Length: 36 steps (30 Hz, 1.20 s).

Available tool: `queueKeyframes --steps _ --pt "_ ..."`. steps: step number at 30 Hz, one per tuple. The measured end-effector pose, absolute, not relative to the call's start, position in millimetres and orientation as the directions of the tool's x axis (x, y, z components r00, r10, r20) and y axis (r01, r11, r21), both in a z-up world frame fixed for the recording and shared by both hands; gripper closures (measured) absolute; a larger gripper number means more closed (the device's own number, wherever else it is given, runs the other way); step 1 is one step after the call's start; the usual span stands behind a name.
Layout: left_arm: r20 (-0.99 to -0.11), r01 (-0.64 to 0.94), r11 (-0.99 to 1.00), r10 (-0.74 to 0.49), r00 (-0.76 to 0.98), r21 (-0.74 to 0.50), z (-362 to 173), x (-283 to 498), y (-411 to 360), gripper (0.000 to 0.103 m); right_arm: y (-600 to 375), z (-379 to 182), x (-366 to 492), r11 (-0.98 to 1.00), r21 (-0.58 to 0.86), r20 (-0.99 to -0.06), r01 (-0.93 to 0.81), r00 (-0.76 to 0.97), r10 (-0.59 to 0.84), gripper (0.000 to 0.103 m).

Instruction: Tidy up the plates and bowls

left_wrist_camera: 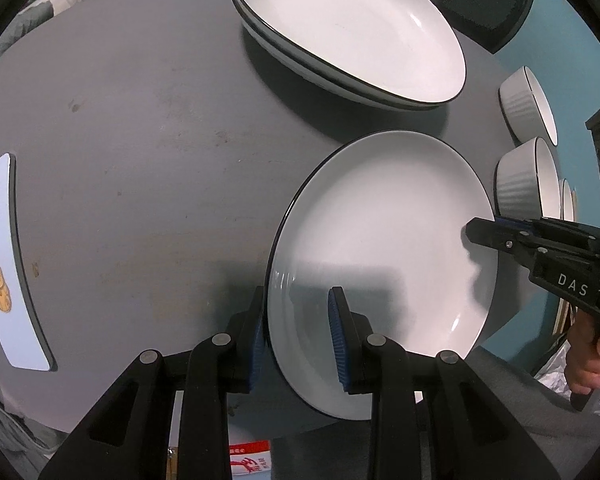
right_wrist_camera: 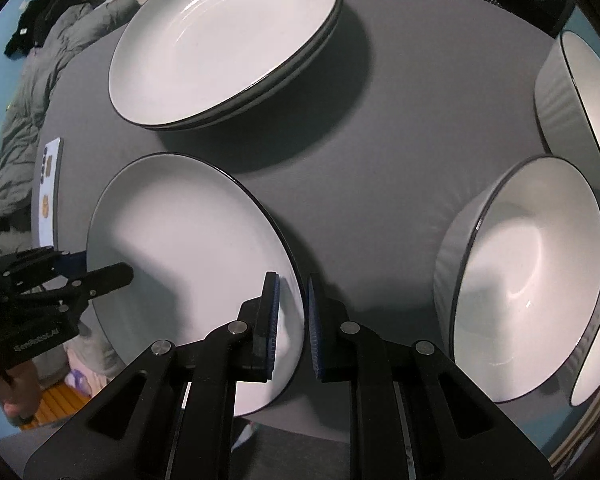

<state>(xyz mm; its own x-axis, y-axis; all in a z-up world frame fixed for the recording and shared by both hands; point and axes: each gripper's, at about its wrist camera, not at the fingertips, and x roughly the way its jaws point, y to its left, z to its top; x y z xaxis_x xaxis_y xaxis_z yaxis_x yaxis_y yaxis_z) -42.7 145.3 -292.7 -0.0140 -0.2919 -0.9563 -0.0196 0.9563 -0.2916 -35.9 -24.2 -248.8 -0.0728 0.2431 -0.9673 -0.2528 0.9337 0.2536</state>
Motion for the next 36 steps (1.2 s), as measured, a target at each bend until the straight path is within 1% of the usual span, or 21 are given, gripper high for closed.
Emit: queueKeyframes --steps 5,10,24,36 --pt "-0.959 -0.008 0.959 -0.283 -0.004 -0.283 -289.4 -36.4 150.7 0.075 -26.1 -246.8 -41.0 0.938 0.245 -0.97 -0.246 -0.056 0.238 0.089" --pt "-0.962 0.004 0.962 -0.274 0.002 -0.274 -288.2 -32.4 147.0 0.075 -38.2 -245.4 -43.9 0.941 0.247 -0.969 -0.234 -0.044 0.243 0.086" --pt "-0.971 0.077 0.968 -0.24 -0.002 -0.24 -292.4 -25.1 131.3 0.075 -65.1 -254.2 -62.9 0.948 0.306 -0.952 -0.084 -0.041 0.304 0.086" --pt "-0.966 0.098 0.961 -0.259 -0.021 -0.259 -300.5 -21.5 123.7 0.075 -78.1 -256.0 -72.5 0.945 0.328 -0.945 -0.013 0.001 0.328 0.086"
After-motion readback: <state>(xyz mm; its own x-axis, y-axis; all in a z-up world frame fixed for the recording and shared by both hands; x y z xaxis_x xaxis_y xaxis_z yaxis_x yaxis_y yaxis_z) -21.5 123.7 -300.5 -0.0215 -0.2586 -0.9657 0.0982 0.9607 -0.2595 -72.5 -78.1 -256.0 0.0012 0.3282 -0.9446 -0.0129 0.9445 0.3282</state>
